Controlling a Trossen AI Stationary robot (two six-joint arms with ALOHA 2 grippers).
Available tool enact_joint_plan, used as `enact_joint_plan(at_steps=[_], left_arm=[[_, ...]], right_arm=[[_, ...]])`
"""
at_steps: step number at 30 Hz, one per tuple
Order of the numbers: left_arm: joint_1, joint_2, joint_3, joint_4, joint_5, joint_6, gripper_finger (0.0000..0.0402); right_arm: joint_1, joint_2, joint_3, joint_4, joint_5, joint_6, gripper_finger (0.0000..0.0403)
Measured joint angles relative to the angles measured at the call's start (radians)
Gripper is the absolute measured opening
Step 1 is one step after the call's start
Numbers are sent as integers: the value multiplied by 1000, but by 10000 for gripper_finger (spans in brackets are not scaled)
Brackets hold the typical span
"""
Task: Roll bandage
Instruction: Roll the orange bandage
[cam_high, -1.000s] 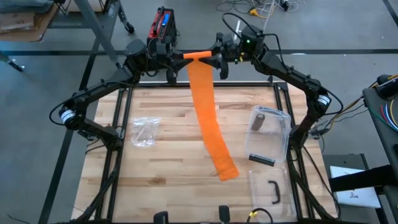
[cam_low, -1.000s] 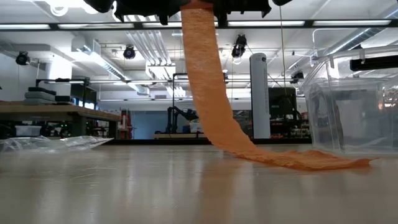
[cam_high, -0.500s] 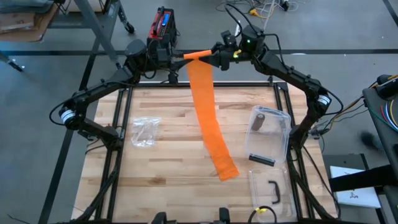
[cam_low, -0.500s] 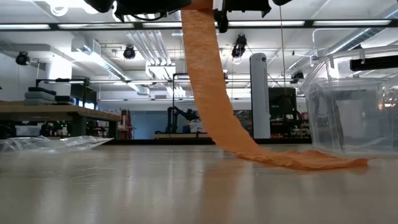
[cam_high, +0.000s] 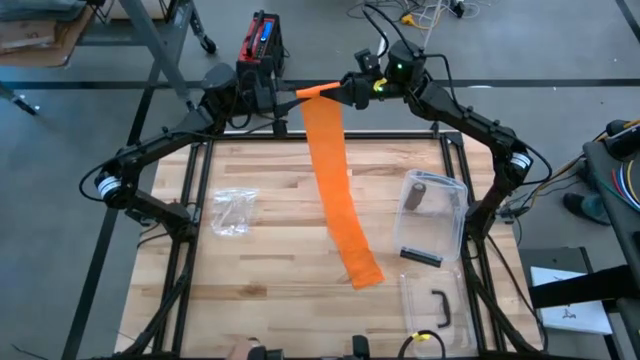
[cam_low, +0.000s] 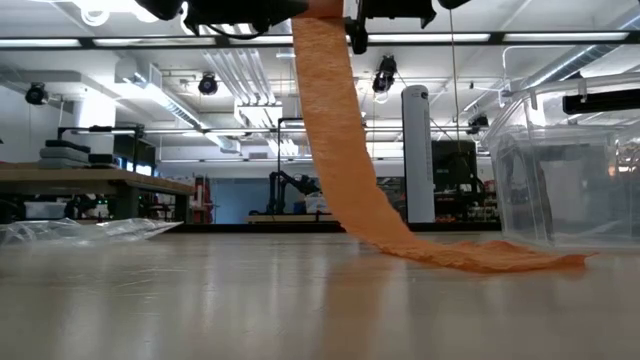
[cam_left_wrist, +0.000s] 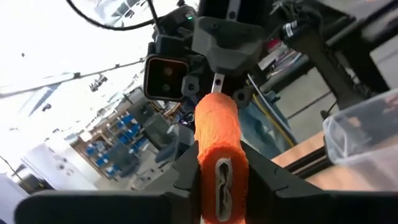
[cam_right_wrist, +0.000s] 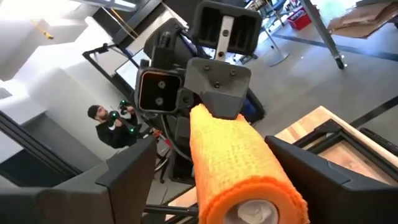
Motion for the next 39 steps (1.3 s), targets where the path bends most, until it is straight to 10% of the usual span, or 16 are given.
enact_joint_plan(at_steps=[20,39], left_arm=[[-8,0,0,-1,-19,183,79],[-24,-3,0,-1,-31,-40,101]], right_arm=[[0,0,1,-13,5,-11,228],[0,0,2,-14,2,-83,124]])
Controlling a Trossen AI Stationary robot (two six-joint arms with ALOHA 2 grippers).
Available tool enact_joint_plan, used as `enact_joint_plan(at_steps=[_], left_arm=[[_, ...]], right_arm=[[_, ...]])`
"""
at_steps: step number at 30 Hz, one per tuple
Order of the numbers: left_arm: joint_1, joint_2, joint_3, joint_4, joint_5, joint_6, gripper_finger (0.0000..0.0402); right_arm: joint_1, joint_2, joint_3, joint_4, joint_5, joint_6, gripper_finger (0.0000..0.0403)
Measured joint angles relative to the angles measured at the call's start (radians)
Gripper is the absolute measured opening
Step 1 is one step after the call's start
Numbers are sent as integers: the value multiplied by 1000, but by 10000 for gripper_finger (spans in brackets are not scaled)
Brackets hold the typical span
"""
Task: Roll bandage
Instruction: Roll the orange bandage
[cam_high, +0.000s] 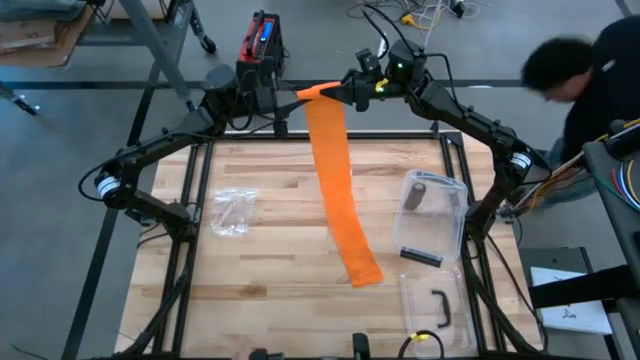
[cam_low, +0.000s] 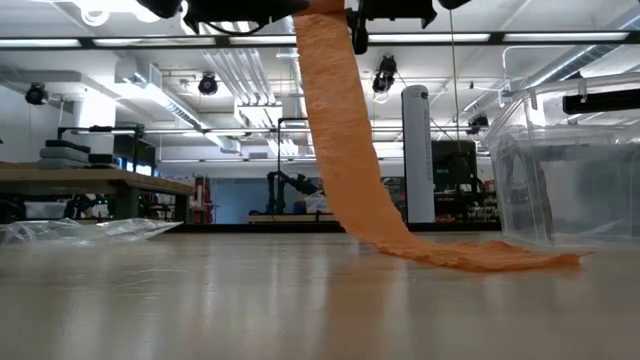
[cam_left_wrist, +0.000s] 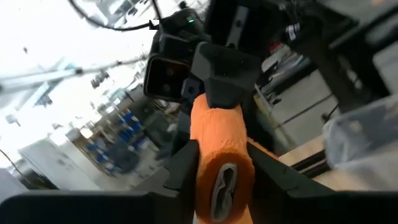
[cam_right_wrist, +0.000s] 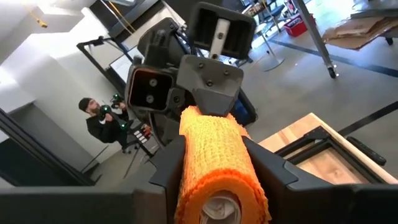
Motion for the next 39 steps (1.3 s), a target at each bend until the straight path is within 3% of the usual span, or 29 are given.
enact_joint_plan(at_steps=[11,18,24,39], left_arm=[[7,-38,0,-24,30,-454,199],[7,-36,0,-33,31,-636,240],[7,-36,0,-33,31,-615,239],[7,-36,0,-38,31,-577,177]], right_arm=[[1,1,1,6,-3,-234,116],[2,1,1,8,-2,-395,113],[2,1,1,8,-10,-441,110],[12,1,1,37,-32,-455,105]])
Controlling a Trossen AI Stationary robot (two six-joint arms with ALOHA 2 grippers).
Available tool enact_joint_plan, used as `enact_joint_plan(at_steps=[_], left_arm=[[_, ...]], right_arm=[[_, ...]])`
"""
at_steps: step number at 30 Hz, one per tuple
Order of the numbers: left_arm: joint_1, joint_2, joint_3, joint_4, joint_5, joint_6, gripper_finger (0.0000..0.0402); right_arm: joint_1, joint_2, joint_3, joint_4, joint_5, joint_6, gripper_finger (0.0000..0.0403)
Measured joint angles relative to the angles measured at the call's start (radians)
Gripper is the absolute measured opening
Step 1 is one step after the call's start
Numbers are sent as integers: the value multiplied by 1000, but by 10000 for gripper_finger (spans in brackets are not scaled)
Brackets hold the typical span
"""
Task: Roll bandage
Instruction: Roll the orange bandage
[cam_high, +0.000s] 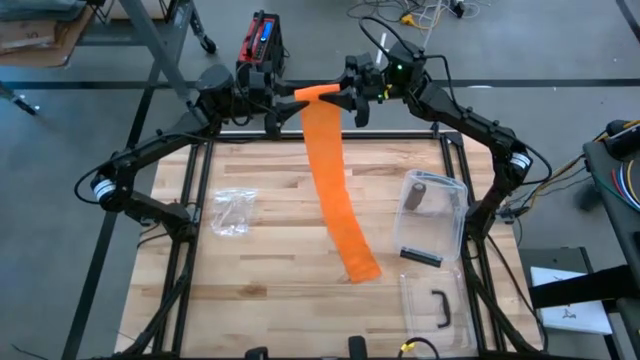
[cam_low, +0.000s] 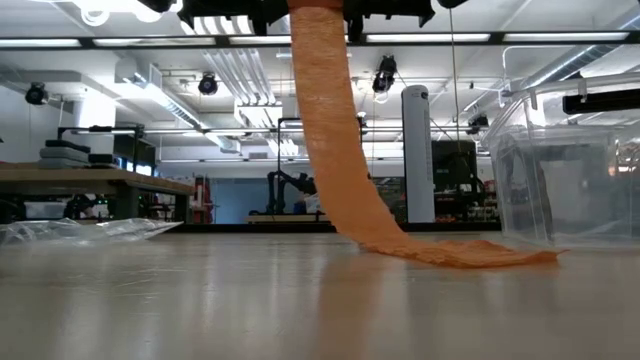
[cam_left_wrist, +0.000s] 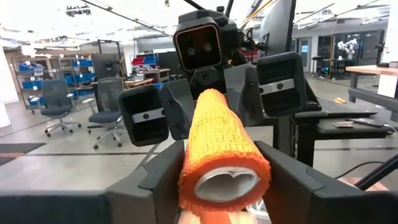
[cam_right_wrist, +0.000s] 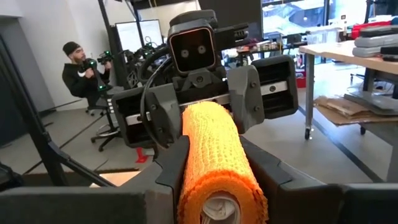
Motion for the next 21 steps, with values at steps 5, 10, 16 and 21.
enact_joint_plan(at_steps=[5,10,16,21], left_arm=[[0,0,0,1,0,0,147],[0,0,0,14,0,0,116],[-1,0,0,14,0,-14,111],[-2,32,0,44,6,-69,146]], right_arm=[[0,0,0,3,0,-2,106],[0,1,0,8,0,-3,100],[0,2,0,7,0,-1,100],[-1,2,0,4,8,-3,96]])
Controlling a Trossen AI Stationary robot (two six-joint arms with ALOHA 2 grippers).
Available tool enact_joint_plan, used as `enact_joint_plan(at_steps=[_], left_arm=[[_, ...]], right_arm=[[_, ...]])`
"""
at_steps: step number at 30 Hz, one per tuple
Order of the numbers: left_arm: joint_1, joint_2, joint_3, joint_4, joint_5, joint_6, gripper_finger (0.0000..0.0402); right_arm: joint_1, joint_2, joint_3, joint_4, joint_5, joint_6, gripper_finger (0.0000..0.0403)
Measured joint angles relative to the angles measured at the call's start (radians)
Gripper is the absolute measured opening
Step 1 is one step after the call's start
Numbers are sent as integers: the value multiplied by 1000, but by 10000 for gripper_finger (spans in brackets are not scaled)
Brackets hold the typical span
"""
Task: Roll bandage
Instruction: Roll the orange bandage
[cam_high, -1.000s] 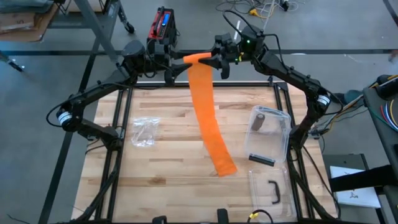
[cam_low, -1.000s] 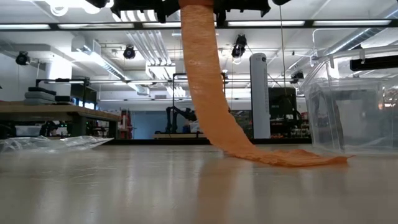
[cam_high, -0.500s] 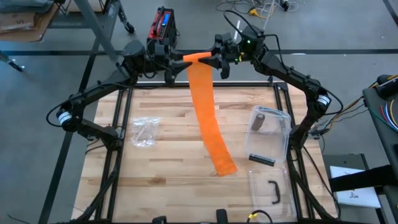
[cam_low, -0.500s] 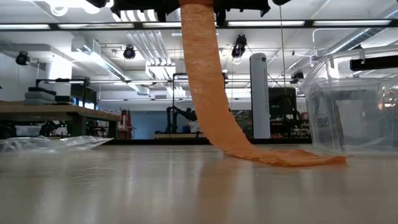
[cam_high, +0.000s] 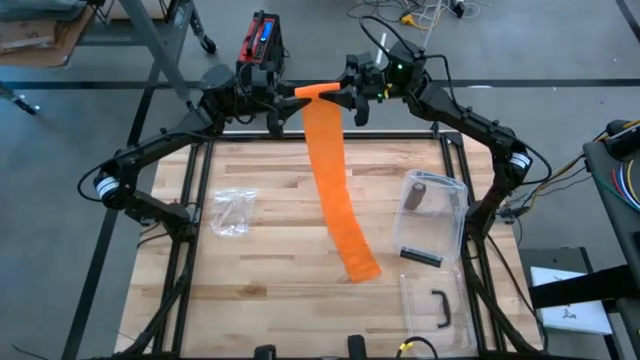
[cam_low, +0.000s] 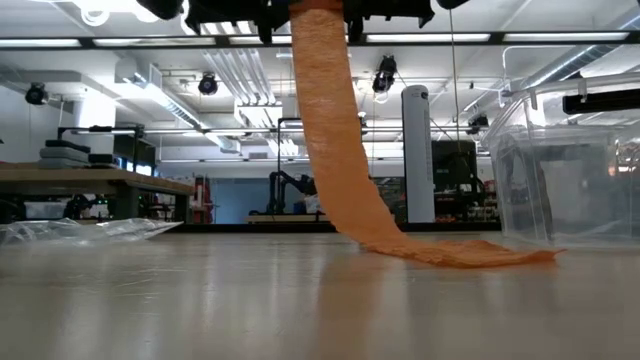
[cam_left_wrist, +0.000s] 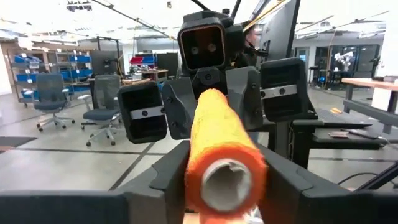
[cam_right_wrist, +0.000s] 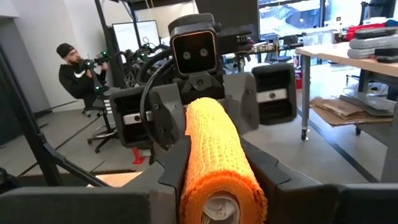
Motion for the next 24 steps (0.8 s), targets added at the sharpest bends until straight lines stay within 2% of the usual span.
enact_joint_plan(at_steps=[5,10,16,24], left_arm=[[-3,38,0,42,14,-19,184],[-2,33,0,76,21,-32,197],[-2,32,0,80,27,-41,184],[3,27,2,83,24,-73,143]], right_arm=[[1,1,-1,0,-1,-2,95],[1,1,-1,-1,-1,-8,96],[1,1,-1,-5,-1,-17,90],[1,1,-1,-6,2,-16,91]])
